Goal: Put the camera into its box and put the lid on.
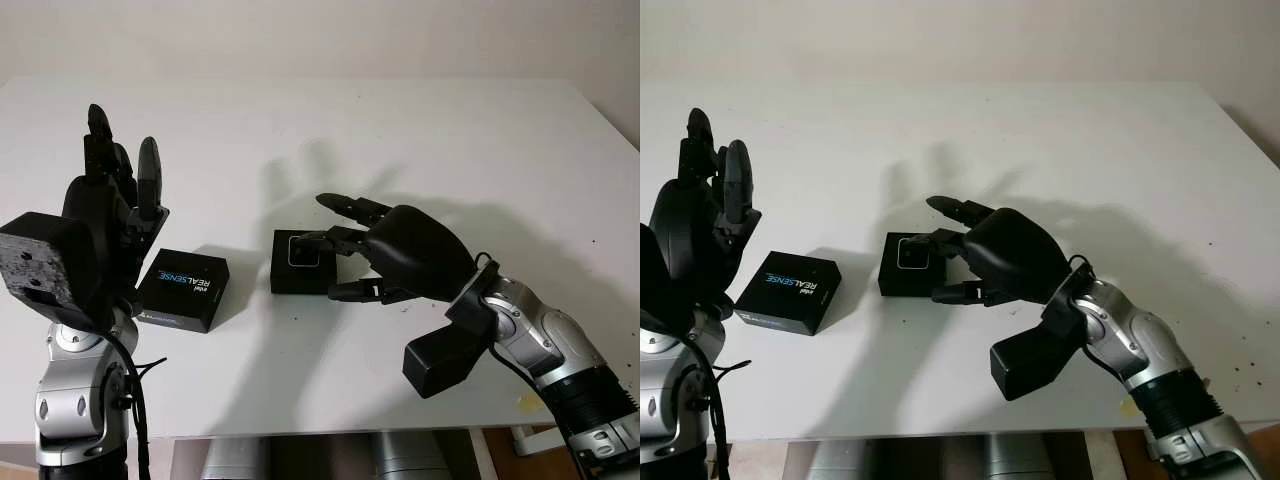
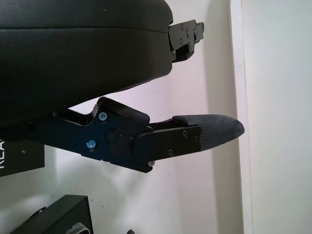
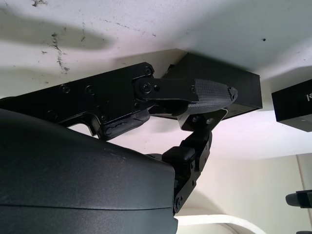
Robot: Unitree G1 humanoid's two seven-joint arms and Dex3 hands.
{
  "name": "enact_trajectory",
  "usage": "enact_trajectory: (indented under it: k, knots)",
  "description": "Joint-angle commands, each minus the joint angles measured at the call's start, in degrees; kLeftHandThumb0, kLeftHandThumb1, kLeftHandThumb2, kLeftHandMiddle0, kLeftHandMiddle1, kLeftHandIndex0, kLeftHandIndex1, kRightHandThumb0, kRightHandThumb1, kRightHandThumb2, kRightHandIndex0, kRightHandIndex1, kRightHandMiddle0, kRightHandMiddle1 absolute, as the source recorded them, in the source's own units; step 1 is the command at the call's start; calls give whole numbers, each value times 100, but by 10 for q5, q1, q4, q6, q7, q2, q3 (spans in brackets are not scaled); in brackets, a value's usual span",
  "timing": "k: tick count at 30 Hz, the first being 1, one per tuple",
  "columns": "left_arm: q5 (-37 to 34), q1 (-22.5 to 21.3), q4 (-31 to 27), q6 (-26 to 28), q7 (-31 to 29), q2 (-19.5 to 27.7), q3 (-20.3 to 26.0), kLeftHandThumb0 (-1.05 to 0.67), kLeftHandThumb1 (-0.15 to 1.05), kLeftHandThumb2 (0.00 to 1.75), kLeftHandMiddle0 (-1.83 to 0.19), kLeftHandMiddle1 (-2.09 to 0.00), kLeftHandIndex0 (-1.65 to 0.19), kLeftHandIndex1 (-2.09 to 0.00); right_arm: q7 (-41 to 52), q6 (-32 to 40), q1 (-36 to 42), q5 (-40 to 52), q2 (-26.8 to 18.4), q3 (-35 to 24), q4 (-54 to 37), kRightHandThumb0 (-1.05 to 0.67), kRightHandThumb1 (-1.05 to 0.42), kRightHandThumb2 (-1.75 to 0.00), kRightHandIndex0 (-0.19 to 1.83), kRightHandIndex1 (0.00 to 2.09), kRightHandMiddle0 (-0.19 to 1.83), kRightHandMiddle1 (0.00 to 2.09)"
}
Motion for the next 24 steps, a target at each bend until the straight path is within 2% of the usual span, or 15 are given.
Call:
enact_trajectory:
  k: [1,13,24]
  knots:
    - [0,4,-13,2,3,0,2,-74,105,53,19,0,19,0,-1,0,-9,-7,-4,9,14,-73,-105,-42,28,6,52,31]
    - [4,4,-20,11,3,3,2,-74,105,55,19,0,19,0,-6,15,-49,-25,1,41,78,-72,-105,-41,27,6,49,30]
    - [7,2,-31,26,4,3,2,-74,105,54,19,-1,19,0,-2,0,-62,-15,-3,58,102,-72,-105,-40,27,5,50,29]
